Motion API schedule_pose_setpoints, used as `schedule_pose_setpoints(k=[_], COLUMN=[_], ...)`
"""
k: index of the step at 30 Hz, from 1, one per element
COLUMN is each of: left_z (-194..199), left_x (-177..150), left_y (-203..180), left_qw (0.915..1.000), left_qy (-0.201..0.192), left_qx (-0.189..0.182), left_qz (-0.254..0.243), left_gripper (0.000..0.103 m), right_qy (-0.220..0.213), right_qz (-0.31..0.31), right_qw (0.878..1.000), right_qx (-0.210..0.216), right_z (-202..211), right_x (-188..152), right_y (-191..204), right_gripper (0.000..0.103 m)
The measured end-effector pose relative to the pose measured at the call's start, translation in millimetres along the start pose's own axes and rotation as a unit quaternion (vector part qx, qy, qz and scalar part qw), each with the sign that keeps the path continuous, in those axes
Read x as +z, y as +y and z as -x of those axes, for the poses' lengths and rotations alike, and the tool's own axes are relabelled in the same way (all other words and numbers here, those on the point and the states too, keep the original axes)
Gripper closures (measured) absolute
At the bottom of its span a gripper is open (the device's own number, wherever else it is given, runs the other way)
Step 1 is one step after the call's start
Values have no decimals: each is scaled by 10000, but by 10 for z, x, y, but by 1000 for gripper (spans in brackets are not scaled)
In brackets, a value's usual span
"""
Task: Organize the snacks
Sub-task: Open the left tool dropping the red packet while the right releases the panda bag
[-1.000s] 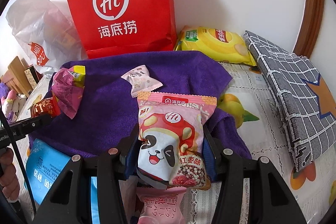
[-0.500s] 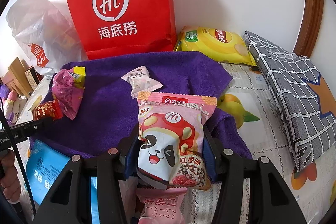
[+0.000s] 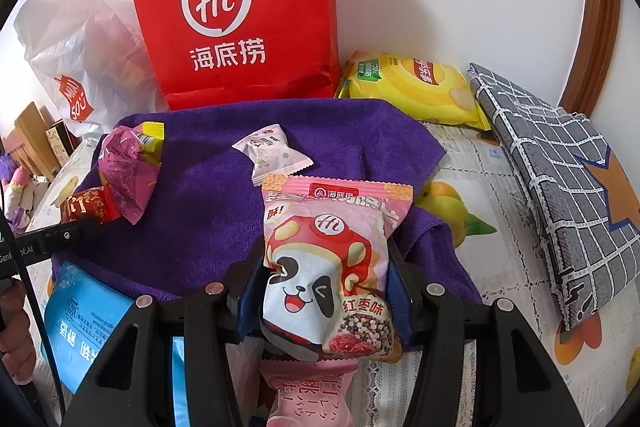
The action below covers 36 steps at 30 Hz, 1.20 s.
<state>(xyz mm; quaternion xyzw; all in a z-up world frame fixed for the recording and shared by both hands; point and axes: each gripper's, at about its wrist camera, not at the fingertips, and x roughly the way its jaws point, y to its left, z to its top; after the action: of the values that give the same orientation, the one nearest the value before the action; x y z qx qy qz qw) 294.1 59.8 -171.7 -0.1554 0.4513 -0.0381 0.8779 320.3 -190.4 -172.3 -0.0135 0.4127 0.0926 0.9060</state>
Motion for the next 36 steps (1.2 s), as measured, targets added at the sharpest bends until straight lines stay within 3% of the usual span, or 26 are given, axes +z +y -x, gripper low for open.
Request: schedule_pose_setpoints(k=[2,6,8,10,11,20,24,30,36], left_z=[3,23,45,85,107,205,314,472,548], left_x=[-2,3,9,13,15,41,52,57,35], left_y=[-4,-10,-20,-44,-55,-104,-106,-118,-165], left_qw=[10000,10000,9999,9997,9995,9990,9979,9966,9952], left_qy=[-44,-94,-140,-246,-307,-437,-629,-807,-898], left_qx=[2,-8,17,62,60,6,158,-167,-378], left_qz=[2,8,-12,-46,-65,-87,-43,-58,-109], left_gripper=[70,69,61,36,33,29,21,21,21], right_qy=[-20,-178,-284,-324,-339,-158,-180,-413,-371], right_qz=[58,183,259,288,277,-131,-434,-446,-535], right_qw=[10000,9997,9993,9991,9990,9995,9984,9980,9979], right_qx=[25,50,39,35,36,248,312,184,11], right_z=[12,73,115,140,156,258,428,751,947], right_x=[-3,-9,-11,-4,2,79,85,-111,-393], right_y=[21,86,118,136,139,57,0,-48,-141], right_gripper=[46,28,27,22,20,17,17,17,17])
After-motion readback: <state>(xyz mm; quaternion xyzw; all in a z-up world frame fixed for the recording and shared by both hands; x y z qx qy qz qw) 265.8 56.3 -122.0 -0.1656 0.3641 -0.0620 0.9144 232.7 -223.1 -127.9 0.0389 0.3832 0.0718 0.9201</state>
